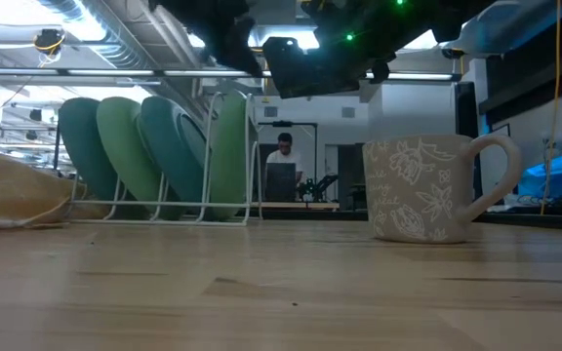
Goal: Sort dishes
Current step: Put the green plate into the dish rack
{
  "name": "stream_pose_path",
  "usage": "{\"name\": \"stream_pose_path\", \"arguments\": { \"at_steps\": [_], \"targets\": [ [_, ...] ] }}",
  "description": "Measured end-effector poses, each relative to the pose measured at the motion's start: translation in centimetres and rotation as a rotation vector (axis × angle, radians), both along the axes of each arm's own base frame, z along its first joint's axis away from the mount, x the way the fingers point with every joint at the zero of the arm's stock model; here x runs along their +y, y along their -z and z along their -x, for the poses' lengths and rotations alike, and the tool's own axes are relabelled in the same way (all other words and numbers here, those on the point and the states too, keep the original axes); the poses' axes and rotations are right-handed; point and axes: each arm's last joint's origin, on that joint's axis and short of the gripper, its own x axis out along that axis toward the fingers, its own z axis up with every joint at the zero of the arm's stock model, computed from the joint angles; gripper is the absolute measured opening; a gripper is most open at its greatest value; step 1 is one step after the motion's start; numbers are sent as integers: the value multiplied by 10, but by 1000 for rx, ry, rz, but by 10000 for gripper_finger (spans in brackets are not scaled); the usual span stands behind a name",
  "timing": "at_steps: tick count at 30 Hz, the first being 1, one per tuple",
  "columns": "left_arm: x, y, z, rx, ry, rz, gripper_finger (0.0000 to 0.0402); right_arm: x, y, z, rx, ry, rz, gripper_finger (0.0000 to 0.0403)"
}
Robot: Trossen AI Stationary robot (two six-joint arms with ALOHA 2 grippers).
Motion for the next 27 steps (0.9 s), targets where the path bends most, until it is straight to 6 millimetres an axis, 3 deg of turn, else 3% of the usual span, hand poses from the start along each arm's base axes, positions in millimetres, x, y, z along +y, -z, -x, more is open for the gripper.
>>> {"name": "stream_pose_path", "arguments": {
  "at_steps": [5, 10, 27],
  "targets": [
    [16, 18, -5, 84, -16, 15, 117, 0, 0, 0, 1, -3, -1, 195],
    [24, 28, 4, 168, -51, 71, 117, 0, 0, 0, 2, -10, -4, 195],
    [9, 19, 35, 280, -112, 158, 117, 0, 0, 0, 1, -17, -7, 195]
  ]
}}
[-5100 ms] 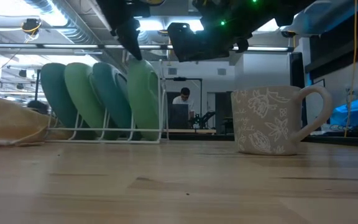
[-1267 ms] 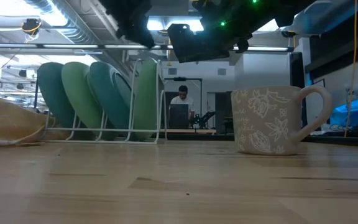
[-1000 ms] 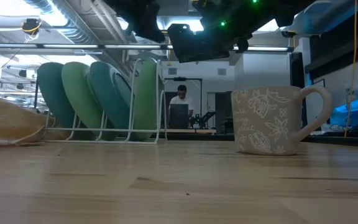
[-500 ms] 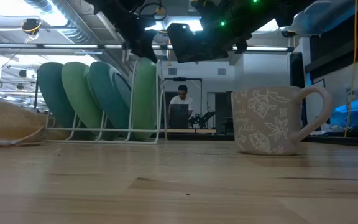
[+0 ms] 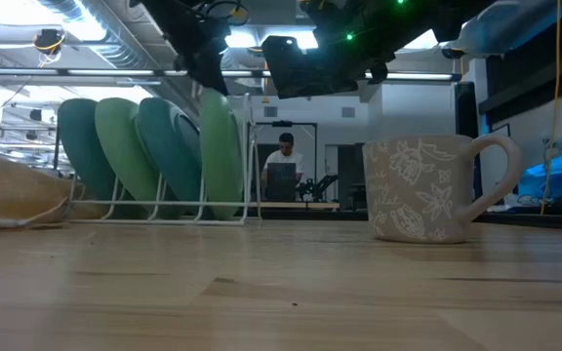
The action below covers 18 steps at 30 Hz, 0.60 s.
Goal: Sort dishes
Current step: Put the green plate into the dish rack
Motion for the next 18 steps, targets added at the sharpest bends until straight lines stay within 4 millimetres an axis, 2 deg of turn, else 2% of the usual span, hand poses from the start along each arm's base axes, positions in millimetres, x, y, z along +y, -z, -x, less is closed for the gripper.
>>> {"name": "stream_pose_path", "arguments": {
  "at_steps": [10, 18],
  "targets": [
    [-4, -2, 8, -8, -46, 41, 115, 0, 0, 0, 6, 0, 2, 195],
    [-11, -6, 19, -4, -69, 67, 86, 0, 0, 0, 6, 0, 1, 195]
  ]
}}
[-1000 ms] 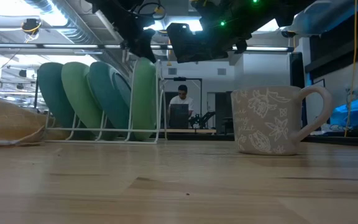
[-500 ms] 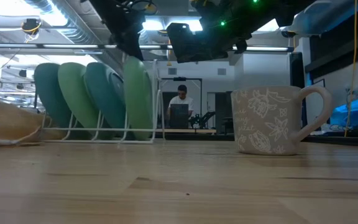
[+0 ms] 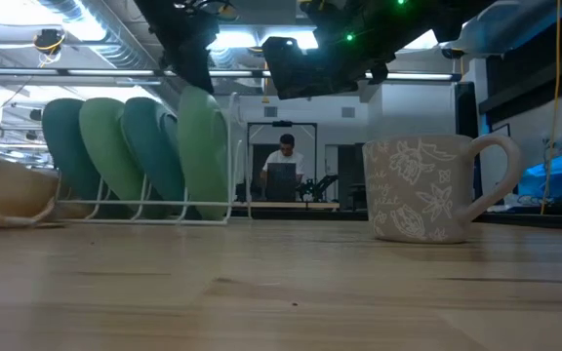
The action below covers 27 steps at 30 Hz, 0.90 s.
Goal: Sort dishes
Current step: Put the green plate into the dish rack
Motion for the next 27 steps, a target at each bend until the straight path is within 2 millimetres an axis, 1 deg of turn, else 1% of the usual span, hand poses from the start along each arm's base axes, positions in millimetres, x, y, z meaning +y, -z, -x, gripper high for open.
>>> {"name": "stream_pose_path", "arguments": {
  "at_steps": [5, 12, 21, 27],
  "targets": [
    [-3, 3, 5, 50, -8, 40, 79, 0, 0, 0, 0, 0, 0, 195],
    [-3, 1, 4, 19, -21, 27, 80, 0, 0, 0, 0, 0, 0, 195],
    [-4, 1, 5, 33, -16, 34, 76, 0, 0, 0, 1, 0, 0, 195],
    [-6, 4, 8, 72, -10, 62, 75, 0, 0, 0, 1, 0, 0, 195]
  ]
}}
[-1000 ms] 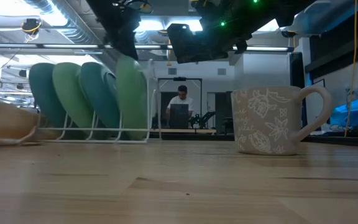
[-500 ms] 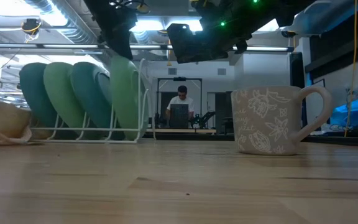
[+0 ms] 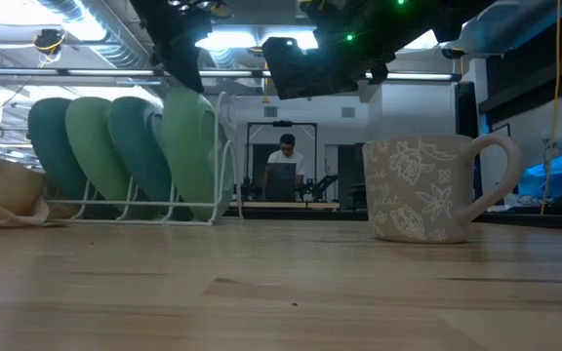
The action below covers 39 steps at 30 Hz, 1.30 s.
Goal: Sort dishes
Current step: Put the green plate into the dish rack
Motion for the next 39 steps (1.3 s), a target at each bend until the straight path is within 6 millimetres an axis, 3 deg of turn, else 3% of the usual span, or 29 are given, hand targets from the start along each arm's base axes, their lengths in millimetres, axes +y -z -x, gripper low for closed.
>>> {"name": "stream_pose_path", "arguments": {
  "at_steps": [11, 22, 30, 39],
  "targets": [
    [-1, -1, 2, 1, -15, -11, 72, 0, 4, 2, 29, 4, -4, 195],
    [-12, -15, 21, -34, -62, -30, 39, -1, 5, 2, 36, 7, -7, 195],
    [-13, -14, 22, -12, -59, -18, 15, 0, 5, 1, 15, -28, -44, 195],
    [-13, -14, 22, 8, -33, -30, 17, 1, 6, 1, 9, -41, -63, 195]
  ]
}}
